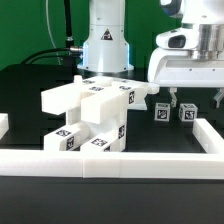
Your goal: Assemble chair
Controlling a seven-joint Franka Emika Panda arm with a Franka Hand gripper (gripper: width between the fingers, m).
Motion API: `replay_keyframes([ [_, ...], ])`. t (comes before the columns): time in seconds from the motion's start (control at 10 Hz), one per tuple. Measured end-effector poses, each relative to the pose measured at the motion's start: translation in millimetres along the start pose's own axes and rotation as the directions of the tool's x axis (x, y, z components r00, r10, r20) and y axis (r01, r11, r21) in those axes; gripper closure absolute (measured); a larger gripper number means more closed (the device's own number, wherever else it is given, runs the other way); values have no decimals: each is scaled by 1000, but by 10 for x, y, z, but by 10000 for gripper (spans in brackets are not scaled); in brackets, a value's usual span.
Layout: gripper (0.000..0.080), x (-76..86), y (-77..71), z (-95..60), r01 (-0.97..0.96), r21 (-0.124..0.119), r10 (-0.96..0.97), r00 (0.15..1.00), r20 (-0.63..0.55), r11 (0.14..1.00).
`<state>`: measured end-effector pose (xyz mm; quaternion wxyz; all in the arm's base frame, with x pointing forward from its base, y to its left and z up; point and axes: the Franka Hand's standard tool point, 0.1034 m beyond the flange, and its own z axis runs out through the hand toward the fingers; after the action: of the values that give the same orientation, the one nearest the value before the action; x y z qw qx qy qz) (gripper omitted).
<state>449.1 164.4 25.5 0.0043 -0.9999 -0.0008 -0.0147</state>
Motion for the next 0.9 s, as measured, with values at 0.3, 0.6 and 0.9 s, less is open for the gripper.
replay_keyframes([
  [0.3,151,-50,-17,31,6,-1,-6,1000,8,1000],
  [0.6,151,-96,-28,97,9,-6,-9,1000,18,1000],
  [0.9,151,-91,3,102,5,-7,-5,1000,19,1000],
])
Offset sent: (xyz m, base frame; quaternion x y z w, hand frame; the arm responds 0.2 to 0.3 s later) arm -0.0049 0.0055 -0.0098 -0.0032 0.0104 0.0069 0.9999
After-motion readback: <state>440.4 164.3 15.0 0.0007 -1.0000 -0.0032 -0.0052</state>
